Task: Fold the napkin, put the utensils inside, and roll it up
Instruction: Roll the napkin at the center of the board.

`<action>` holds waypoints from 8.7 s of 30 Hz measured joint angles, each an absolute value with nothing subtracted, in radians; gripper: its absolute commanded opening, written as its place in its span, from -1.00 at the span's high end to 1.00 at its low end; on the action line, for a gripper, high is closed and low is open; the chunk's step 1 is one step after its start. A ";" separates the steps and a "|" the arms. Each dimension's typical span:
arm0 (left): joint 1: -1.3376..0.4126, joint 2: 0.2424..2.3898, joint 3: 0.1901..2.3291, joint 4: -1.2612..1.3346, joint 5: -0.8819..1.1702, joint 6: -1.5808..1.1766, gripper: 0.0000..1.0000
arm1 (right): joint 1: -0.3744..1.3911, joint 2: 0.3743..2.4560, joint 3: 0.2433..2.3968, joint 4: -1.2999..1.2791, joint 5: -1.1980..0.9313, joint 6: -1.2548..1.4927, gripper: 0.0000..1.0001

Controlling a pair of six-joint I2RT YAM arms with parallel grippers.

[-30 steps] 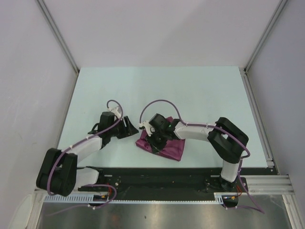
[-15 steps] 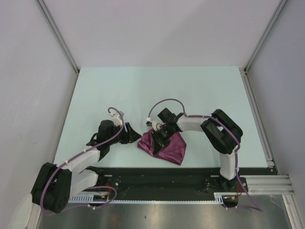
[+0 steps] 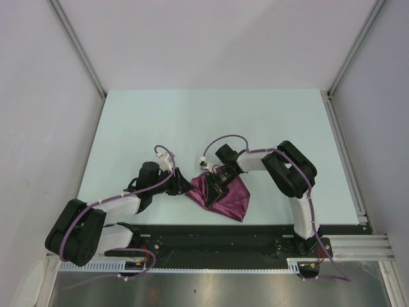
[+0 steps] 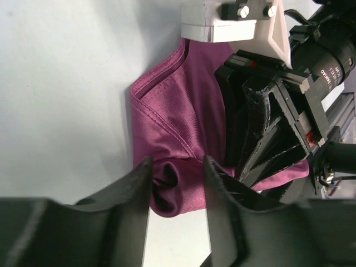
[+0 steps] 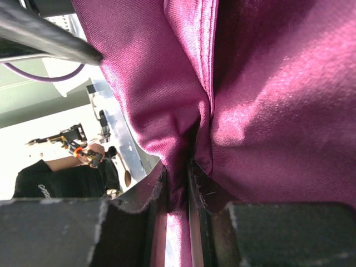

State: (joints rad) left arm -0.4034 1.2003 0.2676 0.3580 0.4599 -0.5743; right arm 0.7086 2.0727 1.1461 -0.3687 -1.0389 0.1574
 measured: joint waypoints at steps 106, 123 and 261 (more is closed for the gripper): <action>-0.454 1.235 0.337 0.351 0.410 -0.559 -0.22 | 0.782 1.836 1.024 -0.292 -0.635 0.045 0.53; -0.498 1.449 0.372 0.447 0.427 -0.586 0.88 | 0.730 1.889 1.024 -0.270 -0.788 0.057 0.36; -0.480 1.697 0.671 0.267 0.506 -0.561 0.59 | 1.054 1.643 0.927 -0.239 0.124 -0.057 -0.28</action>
State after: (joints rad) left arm -0.4801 1.6970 0.6712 0.2668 0.5060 -0.5610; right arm 1.0538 1.6428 0.9268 -0.2386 0.1238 -0.0570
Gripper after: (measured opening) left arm 0.088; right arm 0.648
